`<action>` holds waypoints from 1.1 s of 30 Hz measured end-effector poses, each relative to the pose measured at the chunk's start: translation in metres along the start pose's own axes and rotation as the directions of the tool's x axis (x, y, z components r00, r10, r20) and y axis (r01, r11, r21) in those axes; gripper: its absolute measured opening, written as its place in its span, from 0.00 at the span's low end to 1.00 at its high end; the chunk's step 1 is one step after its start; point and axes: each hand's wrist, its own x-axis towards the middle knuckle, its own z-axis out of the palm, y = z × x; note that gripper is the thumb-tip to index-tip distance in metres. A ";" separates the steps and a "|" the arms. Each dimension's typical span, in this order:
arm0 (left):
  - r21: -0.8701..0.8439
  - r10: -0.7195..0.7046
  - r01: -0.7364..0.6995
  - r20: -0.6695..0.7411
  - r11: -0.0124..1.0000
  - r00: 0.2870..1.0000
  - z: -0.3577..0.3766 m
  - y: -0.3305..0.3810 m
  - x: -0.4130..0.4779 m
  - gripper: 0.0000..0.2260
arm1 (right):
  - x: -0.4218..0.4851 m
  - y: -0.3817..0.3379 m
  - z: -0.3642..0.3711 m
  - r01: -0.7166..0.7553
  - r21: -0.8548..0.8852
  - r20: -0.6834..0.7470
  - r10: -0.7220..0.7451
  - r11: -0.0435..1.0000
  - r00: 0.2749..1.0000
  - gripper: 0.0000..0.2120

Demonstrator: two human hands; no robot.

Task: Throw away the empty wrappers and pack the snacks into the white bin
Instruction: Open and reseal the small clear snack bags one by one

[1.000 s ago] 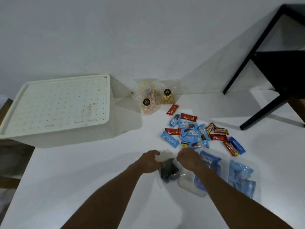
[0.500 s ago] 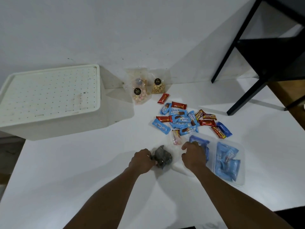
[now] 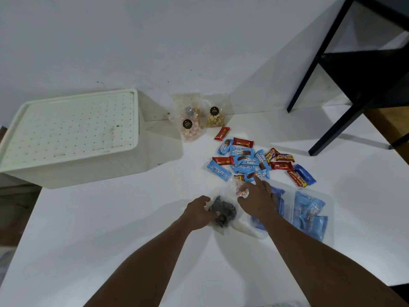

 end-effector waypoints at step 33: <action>-0.475 0.278 -0.416 -0.335 0.775 0.900 -0.176 0.113 -0.031 0.12 | 0.011 -0.077 -0.185 0.297 0.731 -0.120 -0.313 0.614 0.942 0.03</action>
